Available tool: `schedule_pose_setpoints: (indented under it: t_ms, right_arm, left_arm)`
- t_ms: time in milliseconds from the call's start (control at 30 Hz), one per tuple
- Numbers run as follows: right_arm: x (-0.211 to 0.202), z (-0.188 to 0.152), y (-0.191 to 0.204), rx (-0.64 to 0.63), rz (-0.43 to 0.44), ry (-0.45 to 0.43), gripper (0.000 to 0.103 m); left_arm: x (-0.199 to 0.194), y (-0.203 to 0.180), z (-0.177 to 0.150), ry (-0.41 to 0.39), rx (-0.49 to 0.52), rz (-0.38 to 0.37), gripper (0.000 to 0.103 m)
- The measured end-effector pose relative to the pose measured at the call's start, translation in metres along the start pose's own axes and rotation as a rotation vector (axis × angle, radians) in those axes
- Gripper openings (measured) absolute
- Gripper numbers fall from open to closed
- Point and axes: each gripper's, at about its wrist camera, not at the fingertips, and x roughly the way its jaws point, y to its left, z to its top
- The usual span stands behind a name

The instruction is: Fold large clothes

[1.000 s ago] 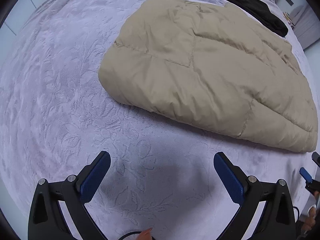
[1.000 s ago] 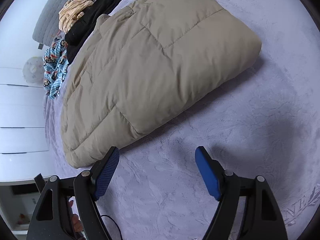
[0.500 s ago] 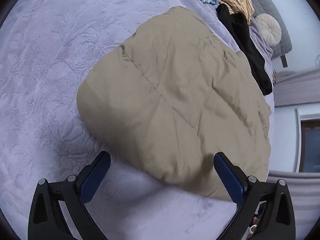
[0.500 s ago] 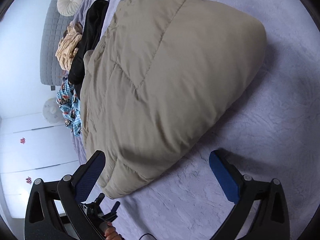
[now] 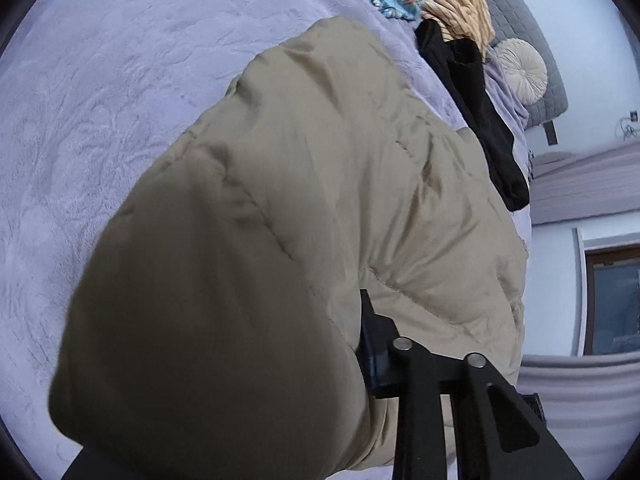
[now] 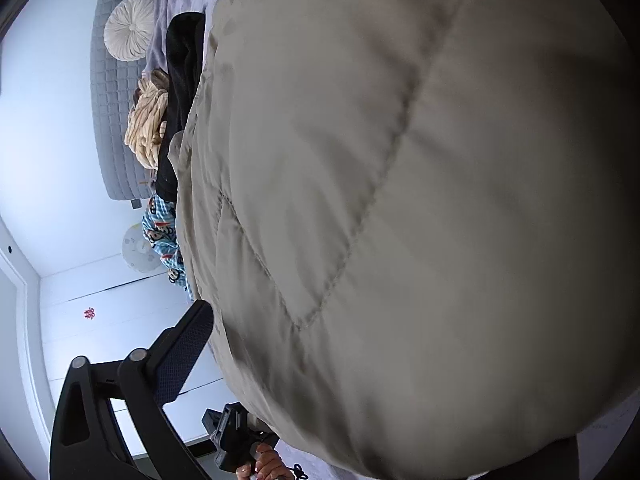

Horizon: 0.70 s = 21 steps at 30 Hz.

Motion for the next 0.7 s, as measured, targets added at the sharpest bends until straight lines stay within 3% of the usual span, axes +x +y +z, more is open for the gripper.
schedule_pose_setpoints:
  t_ms: [33, 133, 433, 700]
  right_arm:
    - [-0.002, 0.000, -0.002, 0.003, -0.009, 0.004, 0.057]
    - [-0.010, -0.006, -0.002, -0.007, 0.025, -0.003, 0.029]
    - [-0.043, -0.045, 0.021, -0.130, 0.036, -0.030, 0.022]
    - [-0.085, -0.110, -0.012, -0.104, 0.022, -0.059, 0.022]
  left_arm:
    - [-0.004, -0.006, 0.000, -0.004, 0.040, 0.003, 0.023]
    - [-0.021, -0.018, -0.005, -0.014, 0.135, -0.007, 0.019]
    - [-0.069, -0.031, -0.023, 0.010, 0.295, -0.104, 0.018]
    - [-0.103, 0.001, -0.076, 0.123, 0.326, -0.112, 0.018]
